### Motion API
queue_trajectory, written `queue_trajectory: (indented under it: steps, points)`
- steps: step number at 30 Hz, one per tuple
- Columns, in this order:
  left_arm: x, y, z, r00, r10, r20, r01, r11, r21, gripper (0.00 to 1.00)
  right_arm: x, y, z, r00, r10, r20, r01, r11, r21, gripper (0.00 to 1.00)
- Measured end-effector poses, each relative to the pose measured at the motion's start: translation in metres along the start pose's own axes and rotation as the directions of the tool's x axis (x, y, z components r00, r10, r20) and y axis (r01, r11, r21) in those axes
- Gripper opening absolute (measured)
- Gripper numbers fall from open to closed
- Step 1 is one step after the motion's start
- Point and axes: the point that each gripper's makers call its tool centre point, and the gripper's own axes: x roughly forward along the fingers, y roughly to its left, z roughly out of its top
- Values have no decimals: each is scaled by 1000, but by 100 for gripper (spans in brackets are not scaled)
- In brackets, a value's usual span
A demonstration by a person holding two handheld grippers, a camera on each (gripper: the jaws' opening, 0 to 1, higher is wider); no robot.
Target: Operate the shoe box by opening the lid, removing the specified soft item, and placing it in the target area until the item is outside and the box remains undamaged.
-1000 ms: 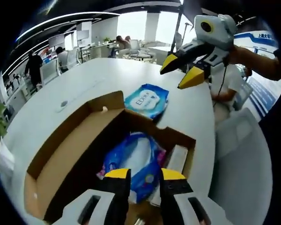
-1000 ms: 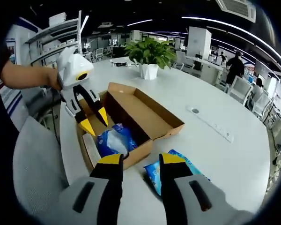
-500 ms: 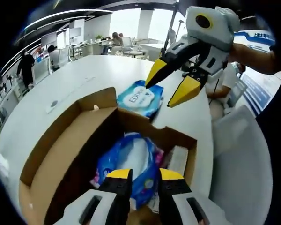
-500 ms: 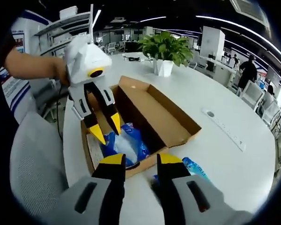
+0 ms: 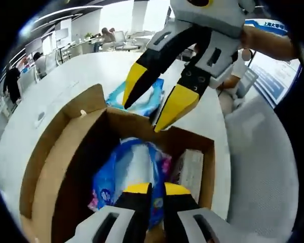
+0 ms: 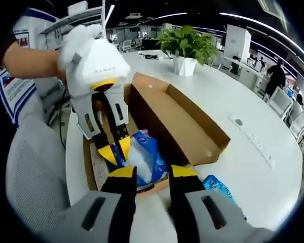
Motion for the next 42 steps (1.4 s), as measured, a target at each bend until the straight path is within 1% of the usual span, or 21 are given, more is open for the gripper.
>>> queue_trajectory:
  steps: [1,2,3,5,9,12,14,15,16,18,20,24,26,27,31,36,42]
  points:
    - [0,-1,-1,1000,-10,-2,10,1000,-22,4,4,0,-1,1000,3,-6,-3,1000,-3,22]
    - [-1,1,-1,1000,-5,2,5,1000,-24,1,7,1,0,1000,9,-7,-9,1000,-6,22]
    - [-2,3,-1,1000,3,12,-2,999,-38,1,8,3,1,1000,16,-9,-16,1000,-8,22]
    - [-5,5,-1,1000,-2,31,4,998,-68,0,12,6,3,1000,23,-14,-24,1000,-18,22]
    - [-6,7,-3,999,1,43,2,996,-87,0,26,8,7,999,42,-26,-43,998,-45,22]
    - [-6,8,-4,999,1,44,3,996,-88,0,37,11,6,997,51,-54,-55,995,-81,22]
    - [-6,8,-5,999,-1,49,6,996,-92,0,41,13,2,994,58,-90,-68,992,-108,22]
    - [-6,8,-4,999,0,52,5,996,-92,0,44,11,0,993,52,-102,-64,991,-117,22]
    - [-6,8,-5,999,-1,52,6,996,-92,0,50,9,-2,992,46,-120,-62,989,-136,21]
    - [-7,7,-4,998,-2,55,7,996,-90,0,56,10,-2,991,46,-129,-65,987,-149,18]
    - [-7,8,-5,998,-4,58,9,995,-96,0,60,8,-4,989,40,-146,-62,986,-153,15]
    - [-7,11,-7,998,0,69,8,994,-110,0,66,4,-5,987,21,-159,-48,985,-165,8]
    - [-7,11,-7,997,2,74,7,993,-114,0,67,1,-6,987,9,-159,-37,984,-175,2]
    - [-7,11,-6,997,4,77,5,993,-117,0,66,1,-5,987,9,-159,-37,984,-176,1]
    - [-9,13,-6,996,8,86,3,991,-132,0,66,1,-4,988,16,-152,-41,986,-163,0]
    - [-11,13,-6,996,15,93,-2,990,-140,0,64,2,0,990,13,-143,-39,983,-177,0]
    - [-20,10,-2,994,21,106,-5,988,-152,0,60,6,8,993,16,-121,-39,981,-191,0]
